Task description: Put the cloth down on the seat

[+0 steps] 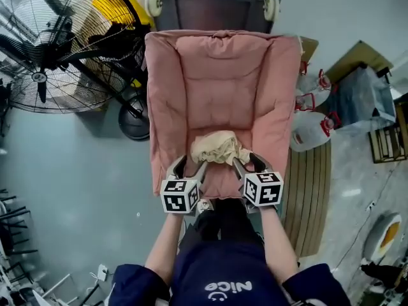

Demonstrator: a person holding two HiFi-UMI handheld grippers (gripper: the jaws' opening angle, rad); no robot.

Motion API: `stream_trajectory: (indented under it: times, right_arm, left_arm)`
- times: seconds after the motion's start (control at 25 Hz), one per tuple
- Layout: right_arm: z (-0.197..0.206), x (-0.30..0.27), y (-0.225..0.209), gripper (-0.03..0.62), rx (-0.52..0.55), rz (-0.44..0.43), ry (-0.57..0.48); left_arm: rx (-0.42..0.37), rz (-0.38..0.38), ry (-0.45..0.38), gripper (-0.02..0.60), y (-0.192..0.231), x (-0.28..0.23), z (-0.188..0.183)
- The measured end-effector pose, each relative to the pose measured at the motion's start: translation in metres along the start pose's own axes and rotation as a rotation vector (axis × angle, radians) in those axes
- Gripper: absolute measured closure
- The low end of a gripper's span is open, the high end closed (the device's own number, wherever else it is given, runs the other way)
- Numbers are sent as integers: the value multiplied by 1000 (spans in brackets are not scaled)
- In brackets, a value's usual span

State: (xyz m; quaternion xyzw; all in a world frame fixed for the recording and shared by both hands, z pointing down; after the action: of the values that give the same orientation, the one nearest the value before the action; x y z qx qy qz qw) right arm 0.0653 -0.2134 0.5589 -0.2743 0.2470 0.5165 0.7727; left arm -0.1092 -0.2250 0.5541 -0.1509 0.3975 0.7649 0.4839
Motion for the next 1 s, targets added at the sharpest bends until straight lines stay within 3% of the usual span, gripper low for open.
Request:
stream_trajectory:
  times: [0.16,0.36,0.6,1.0]
  right_arm:
    - [-15,36,6,368,50,30,-53]
    - [-35,74,16,368,97,46,-124]
    - [-52,119,27,368,164,62,-219]
    - [-83,177,34,368,214,100,-361]
  left_arm:
    - [0,29,-63,275,-16,36,-11]
    - [-73,53,-111,275,-37,72,-25]
    - [-100,68,-213,275,-58,116,-44]
    - [-149,101,-349,275,-96,172,-75]
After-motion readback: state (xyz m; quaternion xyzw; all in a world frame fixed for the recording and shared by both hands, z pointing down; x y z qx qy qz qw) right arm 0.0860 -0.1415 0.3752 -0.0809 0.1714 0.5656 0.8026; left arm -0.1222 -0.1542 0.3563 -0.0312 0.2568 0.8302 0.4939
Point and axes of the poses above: the fingertips, and each gripper's own axes: x backward along the fingers, y to its left, z out of its underside, the point moved 3 cm from there along x, backward along the fingers, and after that the axes turned 12 degrees about x, right-handed, at the moved point
